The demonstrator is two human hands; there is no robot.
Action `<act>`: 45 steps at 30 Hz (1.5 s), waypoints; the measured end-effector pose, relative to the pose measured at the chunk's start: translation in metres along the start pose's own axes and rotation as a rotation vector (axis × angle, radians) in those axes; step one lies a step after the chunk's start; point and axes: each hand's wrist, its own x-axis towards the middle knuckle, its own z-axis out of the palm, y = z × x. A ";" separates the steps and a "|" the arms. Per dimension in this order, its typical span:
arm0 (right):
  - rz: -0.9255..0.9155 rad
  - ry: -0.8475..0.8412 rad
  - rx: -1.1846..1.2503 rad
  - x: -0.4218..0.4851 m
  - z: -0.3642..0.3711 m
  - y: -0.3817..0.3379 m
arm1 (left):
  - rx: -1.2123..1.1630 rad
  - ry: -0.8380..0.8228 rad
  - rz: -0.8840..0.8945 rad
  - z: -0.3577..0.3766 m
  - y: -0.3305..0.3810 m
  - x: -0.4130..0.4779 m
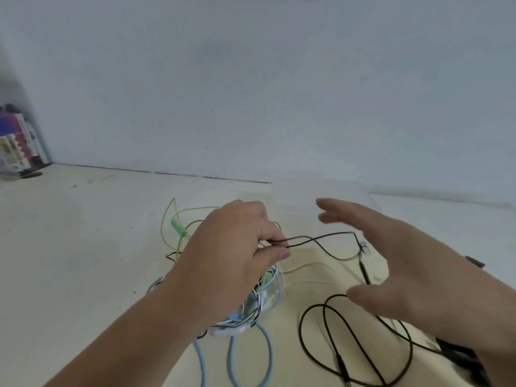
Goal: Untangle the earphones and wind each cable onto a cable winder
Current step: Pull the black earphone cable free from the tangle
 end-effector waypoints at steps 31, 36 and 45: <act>-0.091 0.259 0.736 -0.001 0.029 -0.019 | -0.122 0.044 -0.245 0.006 -0.002 -0.005; -0.209 0.154 0.954 -0.004 0.028 -0.023 | -0.231 -0.018 -0.255 0.008 -0.002 -0.003; -0.120 0.260 1.009 -0.007 0.021 -0.034 | -0.297 -0.197 -0.332 0.000 0.008 -0.005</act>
